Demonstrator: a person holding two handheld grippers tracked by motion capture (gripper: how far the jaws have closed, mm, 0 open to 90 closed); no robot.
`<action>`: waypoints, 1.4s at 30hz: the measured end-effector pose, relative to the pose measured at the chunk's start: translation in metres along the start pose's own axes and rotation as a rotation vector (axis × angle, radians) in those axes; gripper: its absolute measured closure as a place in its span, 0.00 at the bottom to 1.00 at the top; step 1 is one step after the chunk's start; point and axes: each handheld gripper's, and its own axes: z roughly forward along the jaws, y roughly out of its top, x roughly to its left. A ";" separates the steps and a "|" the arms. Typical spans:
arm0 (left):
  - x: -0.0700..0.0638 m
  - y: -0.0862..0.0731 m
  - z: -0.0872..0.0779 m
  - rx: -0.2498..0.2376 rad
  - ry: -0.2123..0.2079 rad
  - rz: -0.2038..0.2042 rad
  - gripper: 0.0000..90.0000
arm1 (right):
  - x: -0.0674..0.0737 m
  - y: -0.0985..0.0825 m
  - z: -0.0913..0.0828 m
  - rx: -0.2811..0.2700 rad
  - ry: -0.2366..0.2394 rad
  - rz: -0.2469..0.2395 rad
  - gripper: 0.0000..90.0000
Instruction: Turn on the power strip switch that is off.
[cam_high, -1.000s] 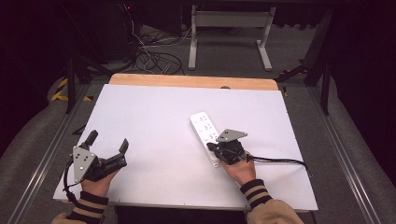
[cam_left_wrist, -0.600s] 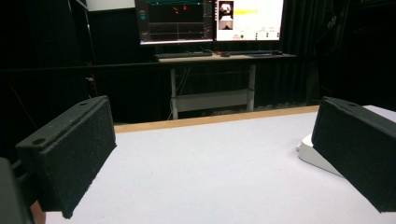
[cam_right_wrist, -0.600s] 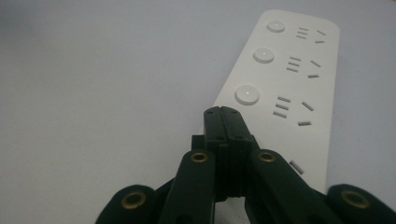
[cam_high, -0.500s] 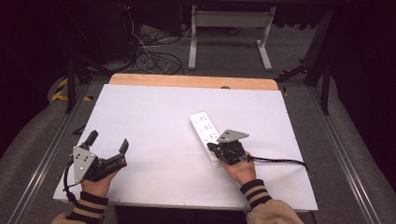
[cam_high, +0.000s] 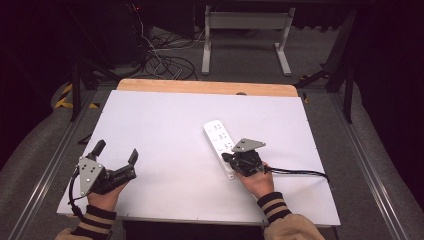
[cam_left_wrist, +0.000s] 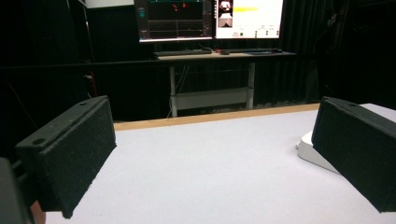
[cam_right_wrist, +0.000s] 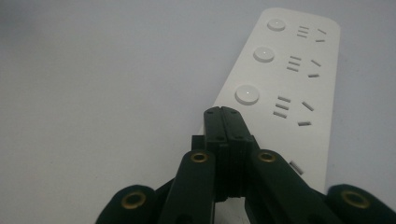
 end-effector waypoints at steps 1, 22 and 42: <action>0.000 0.000 0.000 0.000 0.000 -0.001 0.00 | 0.000 0.000 0.000 0.000 0.001 0.001 1.00; -0.001 0.000 0.000 0.005 -0.005 -0.003 0.00 | -0.001 0.001 0.000 0.006 0.002 0.006 1.00; -0.001 0.000 0.001 0.006 -0.010 0.004 0.00 | 0.000 0.000 0.000 0.002 -0.001 0.002 1.00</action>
